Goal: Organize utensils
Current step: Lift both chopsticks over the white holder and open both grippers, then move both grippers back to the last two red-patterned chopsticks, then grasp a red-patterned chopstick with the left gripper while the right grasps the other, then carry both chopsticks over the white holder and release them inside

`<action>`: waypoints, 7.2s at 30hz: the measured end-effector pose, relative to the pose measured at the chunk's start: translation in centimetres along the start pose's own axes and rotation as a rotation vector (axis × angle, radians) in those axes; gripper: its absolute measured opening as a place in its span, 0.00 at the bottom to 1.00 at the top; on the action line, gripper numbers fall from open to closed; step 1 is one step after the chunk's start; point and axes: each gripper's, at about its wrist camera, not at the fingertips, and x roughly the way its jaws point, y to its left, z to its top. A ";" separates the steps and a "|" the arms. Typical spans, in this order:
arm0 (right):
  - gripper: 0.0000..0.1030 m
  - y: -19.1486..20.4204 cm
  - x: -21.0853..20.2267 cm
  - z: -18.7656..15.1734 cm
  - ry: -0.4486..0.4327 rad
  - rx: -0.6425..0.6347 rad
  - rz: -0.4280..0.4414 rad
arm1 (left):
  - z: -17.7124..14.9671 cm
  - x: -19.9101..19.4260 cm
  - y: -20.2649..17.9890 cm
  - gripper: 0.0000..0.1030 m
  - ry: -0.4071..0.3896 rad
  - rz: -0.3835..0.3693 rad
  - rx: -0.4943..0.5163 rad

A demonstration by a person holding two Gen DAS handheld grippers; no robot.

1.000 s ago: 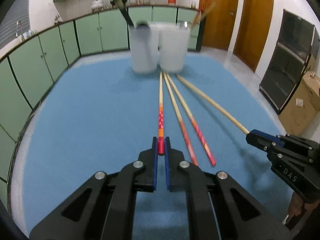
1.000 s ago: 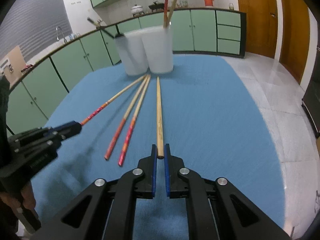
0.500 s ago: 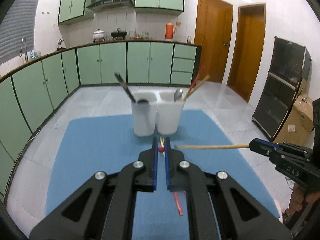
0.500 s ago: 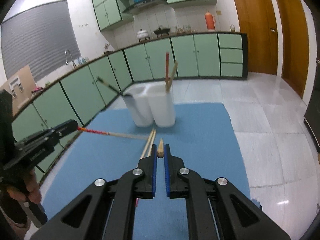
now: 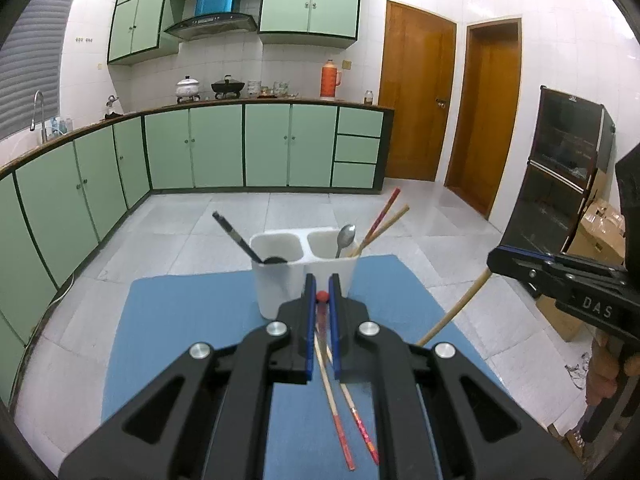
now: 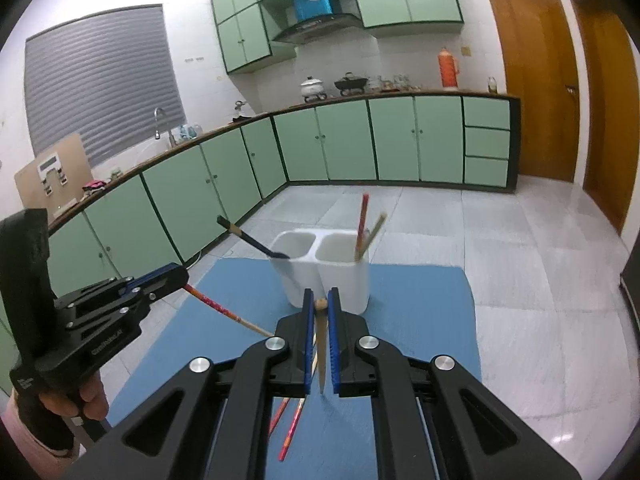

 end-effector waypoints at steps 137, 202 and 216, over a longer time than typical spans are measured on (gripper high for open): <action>0.07 -2.4 6.2 -21.1 0.223 0.180 -0.181 | -18.3 8.4 -3.6 0.14 0.384 0.054 -0.018; 0.06 1.1 0.4 13.4 -0.297 -0.074 -0.006 | 14.0 -2.8 0.7 0.05 -0.362 0.099 0.040; 0.06 -1.4 10.6 13.6 -0.226 -0.042 -0.080 | 12.8 7.8 2.8 0.05 -0.174 0.079 -0.020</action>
